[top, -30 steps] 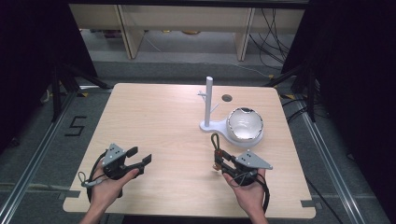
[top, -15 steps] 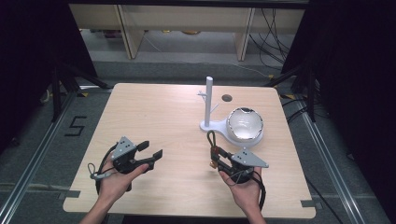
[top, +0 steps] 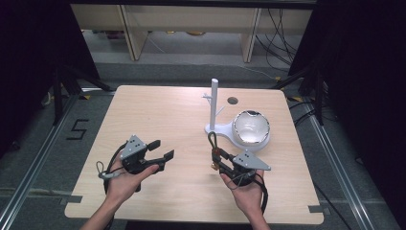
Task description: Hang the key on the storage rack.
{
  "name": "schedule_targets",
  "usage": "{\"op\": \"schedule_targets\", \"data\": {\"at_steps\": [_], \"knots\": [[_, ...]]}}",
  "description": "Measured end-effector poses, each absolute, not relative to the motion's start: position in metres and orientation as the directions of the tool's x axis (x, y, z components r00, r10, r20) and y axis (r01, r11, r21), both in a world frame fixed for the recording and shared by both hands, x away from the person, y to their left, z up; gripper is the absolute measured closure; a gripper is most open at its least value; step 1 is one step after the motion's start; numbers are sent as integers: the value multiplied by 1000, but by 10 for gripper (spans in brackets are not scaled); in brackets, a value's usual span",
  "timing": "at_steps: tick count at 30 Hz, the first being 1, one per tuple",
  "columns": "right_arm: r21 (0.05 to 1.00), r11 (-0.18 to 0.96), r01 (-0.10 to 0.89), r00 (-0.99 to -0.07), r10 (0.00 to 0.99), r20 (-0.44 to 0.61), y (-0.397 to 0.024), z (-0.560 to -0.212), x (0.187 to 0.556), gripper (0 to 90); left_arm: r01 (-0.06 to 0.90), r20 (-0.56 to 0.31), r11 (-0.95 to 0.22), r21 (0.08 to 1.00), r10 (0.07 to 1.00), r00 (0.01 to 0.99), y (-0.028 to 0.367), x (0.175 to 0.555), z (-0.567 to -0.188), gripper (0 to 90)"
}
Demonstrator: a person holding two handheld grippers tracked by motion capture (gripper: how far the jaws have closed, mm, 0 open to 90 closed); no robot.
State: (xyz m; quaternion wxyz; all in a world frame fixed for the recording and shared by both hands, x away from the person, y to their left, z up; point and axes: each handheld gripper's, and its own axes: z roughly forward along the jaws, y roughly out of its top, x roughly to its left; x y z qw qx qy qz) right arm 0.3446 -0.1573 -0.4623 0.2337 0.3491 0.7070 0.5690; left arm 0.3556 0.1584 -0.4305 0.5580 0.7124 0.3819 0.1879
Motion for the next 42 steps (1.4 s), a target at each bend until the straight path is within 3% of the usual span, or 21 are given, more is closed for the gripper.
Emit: {"op": "schedule_targets", "data": {"at_steps": [31,42], "knots": [[975,102,199,-648,760,53,-146,-461,347,693,319,-178,-86,944,680,711,119,371,-403,355],[973,101,207,-653,755,60,-142,-457,347,693,309,-193,-80,948,628,754,101,370,-399,461]]}}
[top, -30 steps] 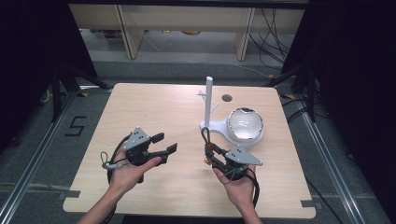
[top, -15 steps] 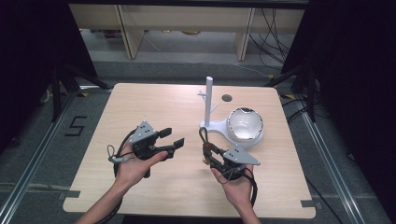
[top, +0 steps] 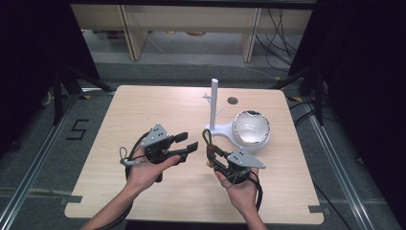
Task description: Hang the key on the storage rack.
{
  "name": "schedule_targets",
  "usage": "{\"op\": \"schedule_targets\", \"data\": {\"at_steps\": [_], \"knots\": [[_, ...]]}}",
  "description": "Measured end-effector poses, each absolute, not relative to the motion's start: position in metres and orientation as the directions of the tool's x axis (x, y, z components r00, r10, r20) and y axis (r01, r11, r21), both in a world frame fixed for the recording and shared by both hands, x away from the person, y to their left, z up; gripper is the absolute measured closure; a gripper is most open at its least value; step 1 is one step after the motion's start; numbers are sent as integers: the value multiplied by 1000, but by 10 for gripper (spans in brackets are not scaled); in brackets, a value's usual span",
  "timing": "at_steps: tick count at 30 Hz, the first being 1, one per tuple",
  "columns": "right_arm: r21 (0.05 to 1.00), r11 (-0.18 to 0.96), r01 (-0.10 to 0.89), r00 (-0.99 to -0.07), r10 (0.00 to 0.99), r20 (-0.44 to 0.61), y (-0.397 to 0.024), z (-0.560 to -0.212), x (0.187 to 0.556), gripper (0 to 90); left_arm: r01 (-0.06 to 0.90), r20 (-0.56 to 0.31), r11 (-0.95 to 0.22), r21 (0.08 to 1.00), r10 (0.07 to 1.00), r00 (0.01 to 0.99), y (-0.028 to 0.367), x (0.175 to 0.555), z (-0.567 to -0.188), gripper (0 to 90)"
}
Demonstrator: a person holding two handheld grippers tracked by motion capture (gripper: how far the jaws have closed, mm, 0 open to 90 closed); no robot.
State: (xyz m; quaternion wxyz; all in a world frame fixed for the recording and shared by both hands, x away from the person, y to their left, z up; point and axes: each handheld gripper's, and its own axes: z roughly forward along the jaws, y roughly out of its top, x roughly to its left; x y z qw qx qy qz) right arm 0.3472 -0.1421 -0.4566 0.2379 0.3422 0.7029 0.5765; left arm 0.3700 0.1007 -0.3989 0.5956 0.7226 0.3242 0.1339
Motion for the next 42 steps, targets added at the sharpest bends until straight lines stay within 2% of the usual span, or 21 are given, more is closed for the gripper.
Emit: {"op": "schedule_targets", "data": {"at_steps": [4,8,10,13,15,22,42], "knots": [[975,95,200,-653,755,61,-140,-457,347,693,314,-206,-75,946,607,768,92,372,-400,513],[974,96,206,-652,755,64,-138,-456,347,693,325,-224,-68,943,591,775,86,375,-402,613],[977,119,177,-653,757,26,-139,-455,348,693,324,-228,-68,944,577,784,83,376,-403,636],[976,97,197,-651,757,56,-138,-455,347,693,325,-235,-63,944,567,790,80,377,-404,681],[976,119,181,-658,752,31,-138,-454,348,693,329,-243,-55,943,563,790,78,378,-405,724],[975,110,192,-661,749,45,-137,-454,346,693,305,-225,-54,951,557,800,78,379,-404,822],[975,111,190,-663,747,44,-133,-453,345,693,308,-227,-51,950,564,794,80,381,-403,837]]}}
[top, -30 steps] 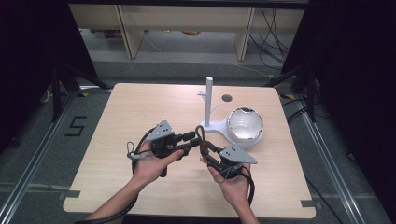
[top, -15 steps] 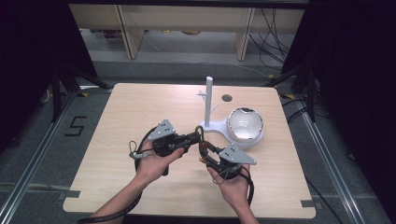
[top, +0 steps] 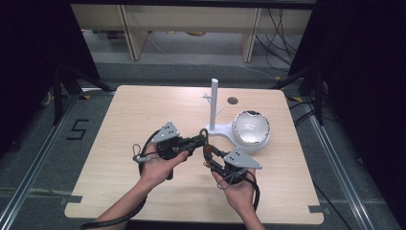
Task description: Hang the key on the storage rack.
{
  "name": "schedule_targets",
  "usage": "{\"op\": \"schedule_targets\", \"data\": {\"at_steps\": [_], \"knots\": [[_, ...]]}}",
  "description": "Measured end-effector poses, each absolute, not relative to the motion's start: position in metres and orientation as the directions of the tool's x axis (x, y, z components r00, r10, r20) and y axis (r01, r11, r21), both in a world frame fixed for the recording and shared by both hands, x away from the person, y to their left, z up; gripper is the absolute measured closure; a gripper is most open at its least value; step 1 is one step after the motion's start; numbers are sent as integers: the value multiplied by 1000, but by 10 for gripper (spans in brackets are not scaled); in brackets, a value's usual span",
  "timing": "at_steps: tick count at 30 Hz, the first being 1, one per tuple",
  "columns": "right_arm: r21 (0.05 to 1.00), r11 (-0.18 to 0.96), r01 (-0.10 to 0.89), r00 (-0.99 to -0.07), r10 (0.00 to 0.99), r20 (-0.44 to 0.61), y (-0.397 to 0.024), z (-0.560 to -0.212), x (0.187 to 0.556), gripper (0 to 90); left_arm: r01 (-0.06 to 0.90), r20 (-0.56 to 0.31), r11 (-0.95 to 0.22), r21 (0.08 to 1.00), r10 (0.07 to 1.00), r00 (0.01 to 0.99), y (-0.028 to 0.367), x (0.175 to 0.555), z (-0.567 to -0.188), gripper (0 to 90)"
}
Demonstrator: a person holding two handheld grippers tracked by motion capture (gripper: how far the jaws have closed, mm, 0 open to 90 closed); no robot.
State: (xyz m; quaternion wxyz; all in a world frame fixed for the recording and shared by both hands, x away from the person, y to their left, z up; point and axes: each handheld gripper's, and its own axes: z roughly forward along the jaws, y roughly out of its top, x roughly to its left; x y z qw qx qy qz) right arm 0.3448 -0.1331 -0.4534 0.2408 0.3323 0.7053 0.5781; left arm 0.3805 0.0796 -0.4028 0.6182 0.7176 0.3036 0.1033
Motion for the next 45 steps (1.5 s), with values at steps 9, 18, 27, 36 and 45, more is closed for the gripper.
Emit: {"op": "schedule_targets", "data": {"at_steps": [9,18,27,36,45], "knots": [[967,124,222,-651,757,52,-134,-451,347,576,283,-186,-76,956,590,785,80,381,-399,842],[964,141,227,-651,758,42,-140,-450,344,545,251,-139,-91,964,633,762,88,386,-395,842],[950,160,267,-626,779,45,-159,-453,338,546,238,-113,-94,967,678,727,94,395,-395,841],[947,146,286,-591,805,54,-178,-458,331,558,243,-97,-101,965,724,683,97,405,-399,841],[939,156,306,-563,825,46,-198,-464,324,563,230,-71,-106,967,758,649,97,416,-398,840]]}}
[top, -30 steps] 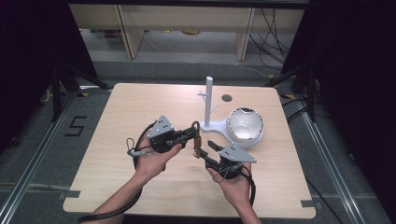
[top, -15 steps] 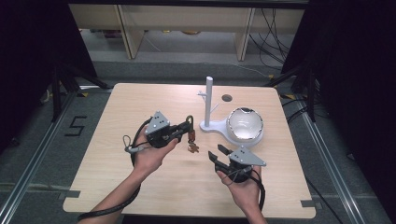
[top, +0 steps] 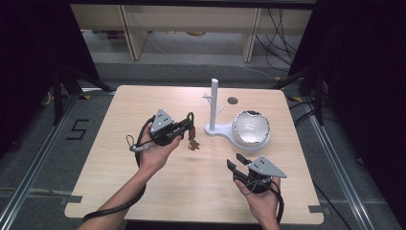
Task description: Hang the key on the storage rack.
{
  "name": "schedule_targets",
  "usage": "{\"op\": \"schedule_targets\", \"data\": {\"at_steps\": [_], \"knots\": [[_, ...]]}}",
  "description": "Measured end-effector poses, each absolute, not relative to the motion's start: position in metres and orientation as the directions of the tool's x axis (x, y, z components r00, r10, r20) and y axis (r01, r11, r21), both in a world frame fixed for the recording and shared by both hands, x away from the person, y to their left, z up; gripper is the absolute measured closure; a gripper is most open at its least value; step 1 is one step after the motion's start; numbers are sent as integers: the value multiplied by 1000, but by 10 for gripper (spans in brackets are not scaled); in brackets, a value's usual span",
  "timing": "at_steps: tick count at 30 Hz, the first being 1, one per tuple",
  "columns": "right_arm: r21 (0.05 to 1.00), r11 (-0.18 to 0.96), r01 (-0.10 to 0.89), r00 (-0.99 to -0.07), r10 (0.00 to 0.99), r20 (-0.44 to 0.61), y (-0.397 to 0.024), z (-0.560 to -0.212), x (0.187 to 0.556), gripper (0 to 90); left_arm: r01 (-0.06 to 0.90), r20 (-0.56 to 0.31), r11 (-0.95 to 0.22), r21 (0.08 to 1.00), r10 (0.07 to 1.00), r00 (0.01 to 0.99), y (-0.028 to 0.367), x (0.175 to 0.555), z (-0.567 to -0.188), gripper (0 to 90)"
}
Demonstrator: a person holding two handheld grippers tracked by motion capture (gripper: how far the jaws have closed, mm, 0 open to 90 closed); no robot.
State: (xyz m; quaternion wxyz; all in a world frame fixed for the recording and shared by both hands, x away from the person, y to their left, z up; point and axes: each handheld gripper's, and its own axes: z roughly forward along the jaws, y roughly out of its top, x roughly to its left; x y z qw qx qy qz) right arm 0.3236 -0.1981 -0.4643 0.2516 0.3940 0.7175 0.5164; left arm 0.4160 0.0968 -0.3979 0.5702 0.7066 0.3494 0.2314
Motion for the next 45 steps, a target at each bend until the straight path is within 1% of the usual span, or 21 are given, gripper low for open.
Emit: {"op": "schedule_targets", "data": {"at_steps": [1,5,8,12,13,16,20,21,22,26,29,30,32,35,37,43,44,45], "knots": [[941,136,309,-552,831,61,-200,-466,323,564,229,-69,-105,968,762,644,97,417,-398,840],[939,143,311,-542,839,52,-205,-469,321,566,226,-61,-110,968,770,635,96,420,-397,840],[936,117,331,-530,844,82,-209,-472,317,567,229,-55,-113,967,782,621,95,425,-396,840],[936,127,328,-526,847,69,-214,-475,316,569,226,-46,-119,967,790,612,93,429,-397,840],[933,109,343,-506,859,85,-214,-475,314,570,228,-47,-119,966,792,609,93,430,-397,840],[933,113,341,-516,852,86,-218,-477,314,572,228,-40,-123,966,798,602,91,434,-397,840],[936,89,340,-497,862,98,-221,-479,313,574,229,-34,-126,965,808,588,90,438,-397,840],[941,89,326,-499,862,91,-222,-480,314,574,229,-32,-127,965,812,583,90,439,-397,840],[938,82,336,-489,867,100,-222,-481,312,575,229,-21,-139,963,814,580,90,440,-397,840],[940,92,327,-502,860,91,-223,-483,313,575,232,-15,-141,962,826,564,88,444,-398,840],[933,59,355,-477,870,127,-221,-484,311,576,238,-7,-150,960,833,553,87,449,-399,840],[941,79,329,-490,866,99,-223,-485,313,577,242,-11,-145,959,837,546,87,452,-399,840],[940,88,330,-486,869,90,-224,-484,312,578,244,-10,-147,959,839,545,85,455,-399,840],[937,70,343,-489,865,115,-224,-484,312,577,245,-9,-148,958,839,544,83,458,-399,840],[939,71,337,-500,858,115,-223,-485,313,578,244,-8,-149,958,839,545,81,459,-398,840],[936,76,343,-496,861,112,-224,-486,312,578,241,-4,-150,959,841,541,76,463,-396,840],[939,85,334,-496,863,98,-224,-486,312,578,241,-4,-151,959,841,541,76,463,-396,840],[938,70,340,-488,866,112,-223,-486,312,578,241,-6,-148,959,842,539,74,465,-395,840]]}}
